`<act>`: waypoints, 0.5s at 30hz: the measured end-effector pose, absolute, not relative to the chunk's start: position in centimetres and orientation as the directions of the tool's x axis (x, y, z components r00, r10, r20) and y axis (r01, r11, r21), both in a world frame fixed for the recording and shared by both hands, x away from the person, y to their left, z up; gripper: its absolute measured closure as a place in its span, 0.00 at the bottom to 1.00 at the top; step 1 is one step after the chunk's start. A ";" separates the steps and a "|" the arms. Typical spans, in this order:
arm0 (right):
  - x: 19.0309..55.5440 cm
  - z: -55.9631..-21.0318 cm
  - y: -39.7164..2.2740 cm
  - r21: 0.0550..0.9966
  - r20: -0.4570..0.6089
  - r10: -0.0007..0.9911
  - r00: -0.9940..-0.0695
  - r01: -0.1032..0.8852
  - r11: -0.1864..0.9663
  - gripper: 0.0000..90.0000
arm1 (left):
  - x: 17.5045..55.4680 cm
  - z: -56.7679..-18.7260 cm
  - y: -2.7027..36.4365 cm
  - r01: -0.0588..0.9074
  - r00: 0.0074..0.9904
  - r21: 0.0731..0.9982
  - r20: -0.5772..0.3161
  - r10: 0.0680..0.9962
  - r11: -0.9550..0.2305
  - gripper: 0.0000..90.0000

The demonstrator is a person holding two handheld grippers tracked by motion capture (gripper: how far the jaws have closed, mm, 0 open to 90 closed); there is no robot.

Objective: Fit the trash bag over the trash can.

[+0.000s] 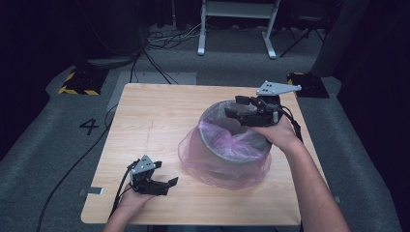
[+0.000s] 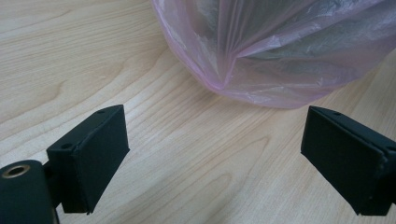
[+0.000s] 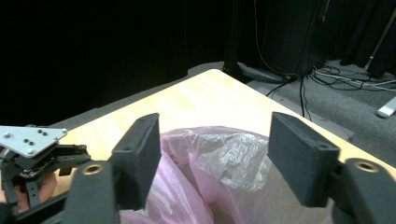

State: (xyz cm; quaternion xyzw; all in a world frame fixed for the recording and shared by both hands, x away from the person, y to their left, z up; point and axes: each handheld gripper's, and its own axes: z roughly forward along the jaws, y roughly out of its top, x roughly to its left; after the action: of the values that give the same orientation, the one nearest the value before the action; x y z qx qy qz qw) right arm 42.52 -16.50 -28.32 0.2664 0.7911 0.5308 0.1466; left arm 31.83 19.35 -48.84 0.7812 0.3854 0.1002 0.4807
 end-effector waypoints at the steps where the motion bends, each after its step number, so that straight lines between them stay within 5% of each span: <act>1: 42.6 -28.4 -16.4 0.918 0.051 0.582 -0.811 0.267 0.292 0.53 | 31.8 -48.8 19.3 0.506 0.680 0.829 -0.212 0.702 -0.240 0.08; 4: 42.7 -28.7 -16.1 0.931 0.023 0.593 -0.805 0.233 0.280 0.94 | 31.8 -48.8 19.3 0.509 0.683 0.826 -0.216 0.698 -0.243 0.09; 5: 42.7 -28.8 -15.9 0.934 -0.003 0.610 -0.793 0.216 0.286 1.00 | 31.9 -48.8 19.3 0.507 0.680 0.829 -0.217 0.701 -0.235 0.09; 15: 43.6 -29.6 -13.5 0.910 -0.061 0.607 -0.792 0.207 0.360 1.00 | 32.0 -48.7 20.1 0.509 0.669 0.835 -0.230 0.707 -0.210 0.09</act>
State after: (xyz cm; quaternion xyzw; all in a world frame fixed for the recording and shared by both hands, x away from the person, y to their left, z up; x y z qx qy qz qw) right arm 43.62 -13.50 -29.61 0.2540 0.8006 0.5052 0.1982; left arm 32.00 20.14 -48.73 0.7714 0.3941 0.1011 0.4894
